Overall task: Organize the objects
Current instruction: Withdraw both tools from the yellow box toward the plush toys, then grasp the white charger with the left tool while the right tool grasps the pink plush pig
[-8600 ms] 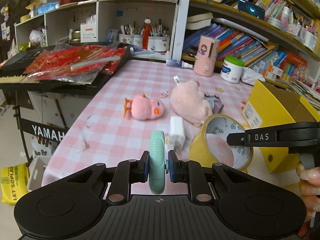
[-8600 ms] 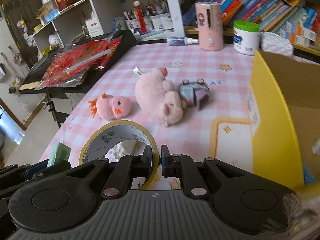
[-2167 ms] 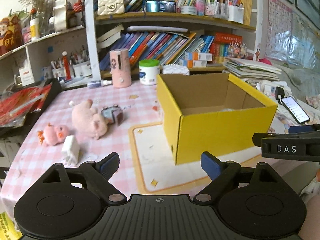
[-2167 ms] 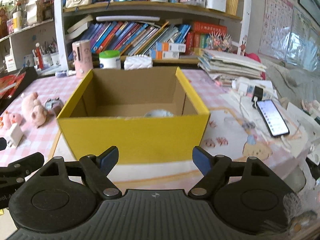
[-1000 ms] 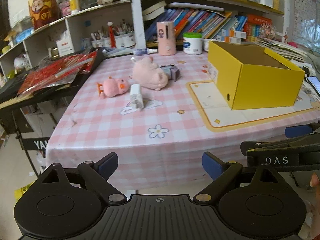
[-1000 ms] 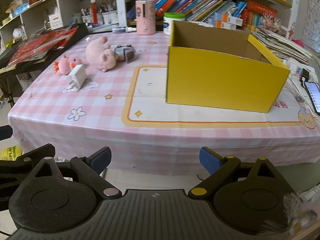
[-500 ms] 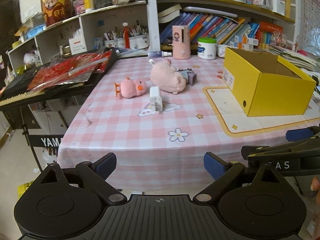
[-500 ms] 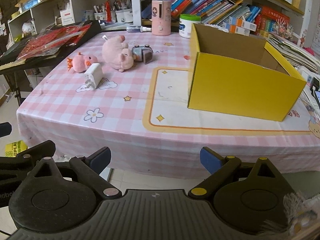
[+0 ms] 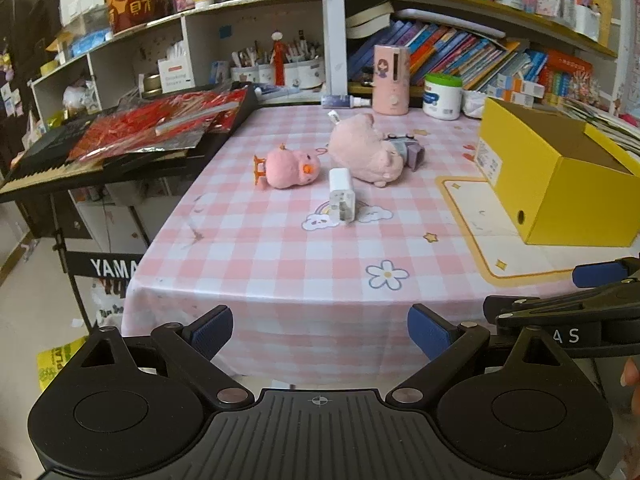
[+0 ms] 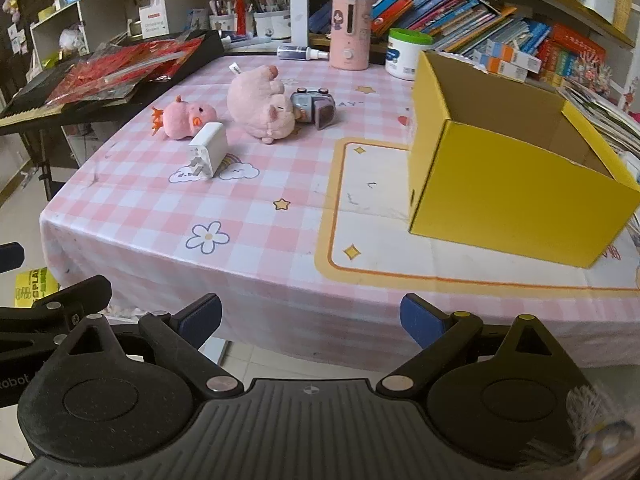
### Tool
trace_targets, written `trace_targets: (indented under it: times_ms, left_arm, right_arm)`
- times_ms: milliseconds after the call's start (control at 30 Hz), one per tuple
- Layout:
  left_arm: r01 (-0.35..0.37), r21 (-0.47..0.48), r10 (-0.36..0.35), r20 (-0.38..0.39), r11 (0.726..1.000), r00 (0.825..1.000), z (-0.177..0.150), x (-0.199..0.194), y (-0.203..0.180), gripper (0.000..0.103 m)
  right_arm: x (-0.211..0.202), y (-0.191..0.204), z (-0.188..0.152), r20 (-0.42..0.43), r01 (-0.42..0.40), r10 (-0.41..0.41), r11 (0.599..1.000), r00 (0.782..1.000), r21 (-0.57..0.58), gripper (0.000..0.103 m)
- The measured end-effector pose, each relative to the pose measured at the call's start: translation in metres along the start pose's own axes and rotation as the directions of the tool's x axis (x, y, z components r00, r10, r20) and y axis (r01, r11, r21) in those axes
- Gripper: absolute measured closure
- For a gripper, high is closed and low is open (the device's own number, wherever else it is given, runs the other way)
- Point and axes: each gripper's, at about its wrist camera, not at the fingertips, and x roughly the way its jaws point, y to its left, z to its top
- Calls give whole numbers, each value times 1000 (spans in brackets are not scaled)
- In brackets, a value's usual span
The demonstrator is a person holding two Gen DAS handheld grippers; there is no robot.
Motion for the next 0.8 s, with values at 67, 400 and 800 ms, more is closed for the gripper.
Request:
trace_targets:
  times_ms: [67,400,800]
  left_arm:
    - [-7,-2,7,-6,1000,1000,4,6,2,7]
    - [-46,-48,45,-22,998,999,32,41,15,7]
    - [-23,-62,23,-6,998,1000,69,86,10,9]
  right_arm:
    - [7,1,5,-8,-9,9,1000,1000,-5,6]
    - [45,7,50,5,-36,36,999,999,-31,5]
    - [88,2,110,66,-51,55,997,996,-49,5]
